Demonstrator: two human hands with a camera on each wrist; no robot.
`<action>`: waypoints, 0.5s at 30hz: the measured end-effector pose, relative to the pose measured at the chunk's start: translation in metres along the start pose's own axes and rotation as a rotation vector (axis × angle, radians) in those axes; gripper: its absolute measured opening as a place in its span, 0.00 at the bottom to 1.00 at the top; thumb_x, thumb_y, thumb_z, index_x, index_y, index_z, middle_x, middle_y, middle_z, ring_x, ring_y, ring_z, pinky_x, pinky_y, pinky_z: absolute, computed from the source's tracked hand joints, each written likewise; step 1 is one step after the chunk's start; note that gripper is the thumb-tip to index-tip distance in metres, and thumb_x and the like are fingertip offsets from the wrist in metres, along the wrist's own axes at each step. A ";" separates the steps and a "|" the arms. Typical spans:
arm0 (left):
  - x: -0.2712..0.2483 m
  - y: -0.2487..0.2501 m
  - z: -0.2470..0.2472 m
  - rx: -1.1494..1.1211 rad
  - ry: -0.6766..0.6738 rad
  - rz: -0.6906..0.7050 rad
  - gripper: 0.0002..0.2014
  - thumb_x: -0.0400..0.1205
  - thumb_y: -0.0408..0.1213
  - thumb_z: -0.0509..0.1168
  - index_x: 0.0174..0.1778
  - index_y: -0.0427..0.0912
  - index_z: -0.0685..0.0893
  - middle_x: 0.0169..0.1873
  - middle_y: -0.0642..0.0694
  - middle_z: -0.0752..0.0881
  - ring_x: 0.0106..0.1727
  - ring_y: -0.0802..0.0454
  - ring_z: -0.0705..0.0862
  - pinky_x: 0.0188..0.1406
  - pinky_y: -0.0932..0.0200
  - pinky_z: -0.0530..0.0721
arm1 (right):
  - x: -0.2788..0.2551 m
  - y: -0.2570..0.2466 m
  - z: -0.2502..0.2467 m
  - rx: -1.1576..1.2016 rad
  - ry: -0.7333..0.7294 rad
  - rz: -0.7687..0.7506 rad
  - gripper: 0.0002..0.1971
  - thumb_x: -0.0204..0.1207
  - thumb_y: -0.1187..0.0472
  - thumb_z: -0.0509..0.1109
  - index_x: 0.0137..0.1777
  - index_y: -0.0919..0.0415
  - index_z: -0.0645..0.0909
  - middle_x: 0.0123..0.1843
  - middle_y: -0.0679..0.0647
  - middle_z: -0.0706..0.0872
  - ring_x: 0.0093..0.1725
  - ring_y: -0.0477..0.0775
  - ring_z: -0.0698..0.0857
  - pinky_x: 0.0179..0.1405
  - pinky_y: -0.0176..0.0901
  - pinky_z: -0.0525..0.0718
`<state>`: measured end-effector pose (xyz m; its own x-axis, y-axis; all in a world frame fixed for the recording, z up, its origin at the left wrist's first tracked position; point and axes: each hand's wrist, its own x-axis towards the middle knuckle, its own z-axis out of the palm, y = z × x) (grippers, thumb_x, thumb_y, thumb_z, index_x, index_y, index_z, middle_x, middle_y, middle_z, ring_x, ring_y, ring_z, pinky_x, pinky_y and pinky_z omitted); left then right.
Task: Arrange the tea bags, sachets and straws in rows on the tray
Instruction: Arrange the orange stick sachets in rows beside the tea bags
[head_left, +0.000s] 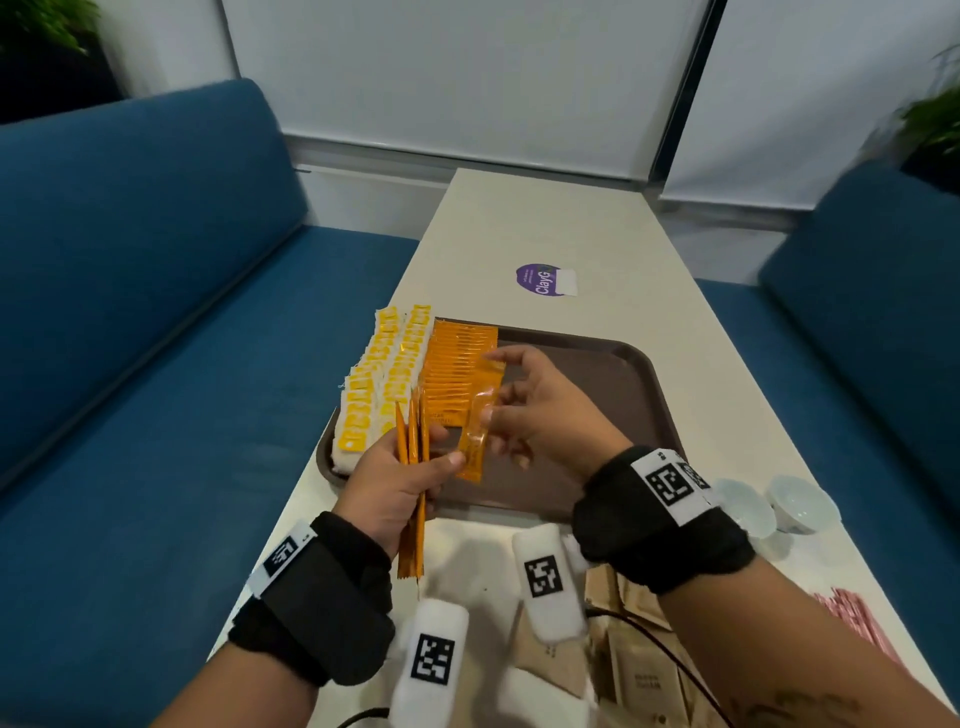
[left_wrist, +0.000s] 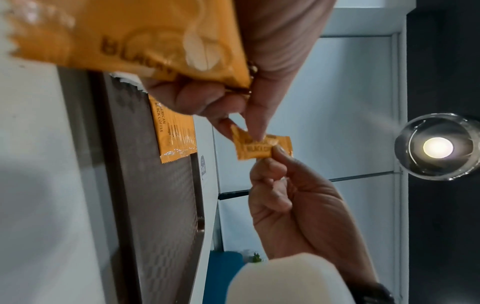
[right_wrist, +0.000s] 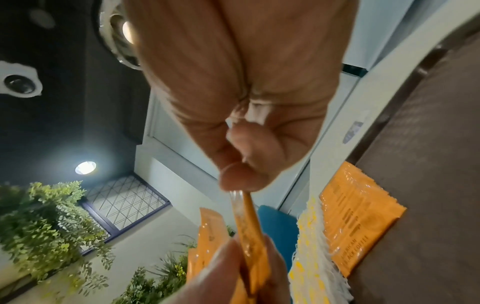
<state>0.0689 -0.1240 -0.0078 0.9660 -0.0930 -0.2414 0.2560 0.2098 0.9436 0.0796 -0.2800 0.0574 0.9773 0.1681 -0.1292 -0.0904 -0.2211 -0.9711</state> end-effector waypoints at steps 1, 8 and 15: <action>-0.001 -0.003 0.002 -0.015 0.008 -0.002 0.09 0.76 0.27 0.69 0.45 0.45 0.80 0.25 0.49 0.78 0.24 0.54 0.73 0.22 0.60 0.71 | -0.002 0.002 -0.001 0.054 -0.013 -0.002 0.24 0.77 0.75 0.66 0.66 0.51 0.68 0.47 0.63 0.80 0.26 0.48 0.82 0.17 0.37 0.76; -0.009 -0.003 -0.001 0.048 0.082 0.032 0.08 0.76 0.26 0.69 0.44 0.43 0.79 0.28 0.46 0.78 0.24 0.55 0.73 0.21 0.62 0.72 | -0.004 0.013 -0.010 -0.063 -0.020 -0.027 0.16 0.71 0.76 0.72 0.52 0.58 0.75 0.39 0.54 0.84 0.30 0.44 0.84 0.18 0.36 0.78; -0.001 0.007 -0.016 0.273 0.054 0.045 0.09 0.76 0.27 0.70 0.44 0.45 0.80 0.32 0.45 0.79 0.27 0.53 0.74 0.25 0.59 0.72 | 0.012 0.008 -0.018 -0.585 -0.170 -0.075 0.05 0.68 0.62 0.79 0.43 0.57 0.89 0.33 0.45 0.83 0.33 0.37 0.78 0.37 0.28 0.75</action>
<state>0.0702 -0.1071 -0.0049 0.9786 -0.0363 -0.2027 0.2004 -0.0581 0.9780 0.0944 -0.2968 0.0513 0.9283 0.3437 -0.1421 0.1446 -0.6855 -0.7136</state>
